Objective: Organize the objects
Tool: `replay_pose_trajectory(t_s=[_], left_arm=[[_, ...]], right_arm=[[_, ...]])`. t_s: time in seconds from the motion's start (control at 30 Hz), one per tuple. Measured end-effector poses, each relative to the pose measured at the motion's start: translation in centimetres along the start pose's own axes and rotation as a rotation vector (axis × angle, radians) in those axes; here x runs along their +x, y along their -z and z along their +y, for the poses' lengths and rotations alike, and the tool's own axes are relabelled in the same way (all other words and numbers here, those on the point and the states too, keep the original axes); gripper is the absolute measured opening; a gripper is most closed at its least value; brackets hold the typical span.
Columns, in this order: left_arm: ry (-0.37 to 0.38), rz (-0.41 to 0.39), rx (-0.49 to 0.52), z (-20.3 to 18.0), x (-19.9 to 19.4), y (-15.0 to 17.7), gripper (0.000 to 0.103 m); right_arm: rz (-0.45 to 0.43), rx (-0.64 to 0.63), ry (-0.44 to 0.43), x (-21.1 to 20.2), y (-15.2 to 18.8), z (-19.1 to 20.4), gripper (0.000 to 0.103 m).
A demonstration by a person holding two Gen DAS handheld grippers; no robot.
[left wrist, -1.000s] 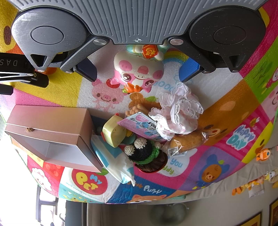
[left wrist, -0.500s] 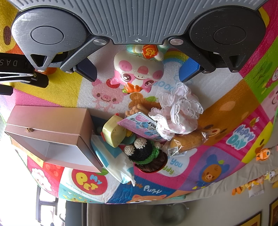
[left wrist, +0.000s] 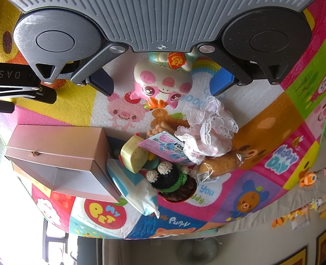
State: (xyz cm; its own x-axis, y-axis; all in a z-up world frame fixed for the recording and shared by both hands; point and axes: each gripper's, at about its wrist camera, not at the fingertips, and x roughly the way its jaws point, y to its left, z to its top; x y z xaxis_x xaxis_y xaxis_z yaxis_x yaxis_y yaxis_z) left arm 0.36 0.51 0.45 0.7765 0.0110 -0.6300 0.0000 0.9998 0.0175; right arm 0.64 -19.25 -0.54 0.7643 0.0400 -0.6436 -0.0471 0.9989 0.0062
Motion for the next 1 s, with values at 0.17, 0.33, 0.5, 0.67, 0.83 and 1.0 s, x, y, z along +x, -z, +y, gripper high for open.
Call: replay_pose_trajectory(t_s=[0.17,0.33,0.5,0.67,0.83,1.0], left_arm=[[0.003,0.000,-0.003,0.1,0.1,0.0,0.103],[0.075,0.008,-0.032,1.2,-0.6,0.0,0.102],[0.225,-0.073,-0.181,4.5,-3.9,-3.5,0.102],[0.318,-0.087,-0.231,4.4,-1.7,-9.8,0.102],[0.240,-0.051,-0.222,1.2,4.3,-14.4,0.102],[0.153,0.016,-0.300,1.1,9.3,-15.5,0.084]], right_arm=[[0.001,0.000,0.000,0.0,0.0,0.0,0.103],[0.002,0.000,0.000,0.0,0.0,-0.1,0.103],[0.004,-0.001,0.000,0.0,-0.1,0.0,0.103],[0.019,-0.012,-0.014,0.1,-0.2,-0.1,0.103],[0.033,-0.025,-0.031,-0.4,-0.2,-0.7,0.103],[0.049,-0.037,-0.049,-0.1,-0.5,-0.7,0.103]])
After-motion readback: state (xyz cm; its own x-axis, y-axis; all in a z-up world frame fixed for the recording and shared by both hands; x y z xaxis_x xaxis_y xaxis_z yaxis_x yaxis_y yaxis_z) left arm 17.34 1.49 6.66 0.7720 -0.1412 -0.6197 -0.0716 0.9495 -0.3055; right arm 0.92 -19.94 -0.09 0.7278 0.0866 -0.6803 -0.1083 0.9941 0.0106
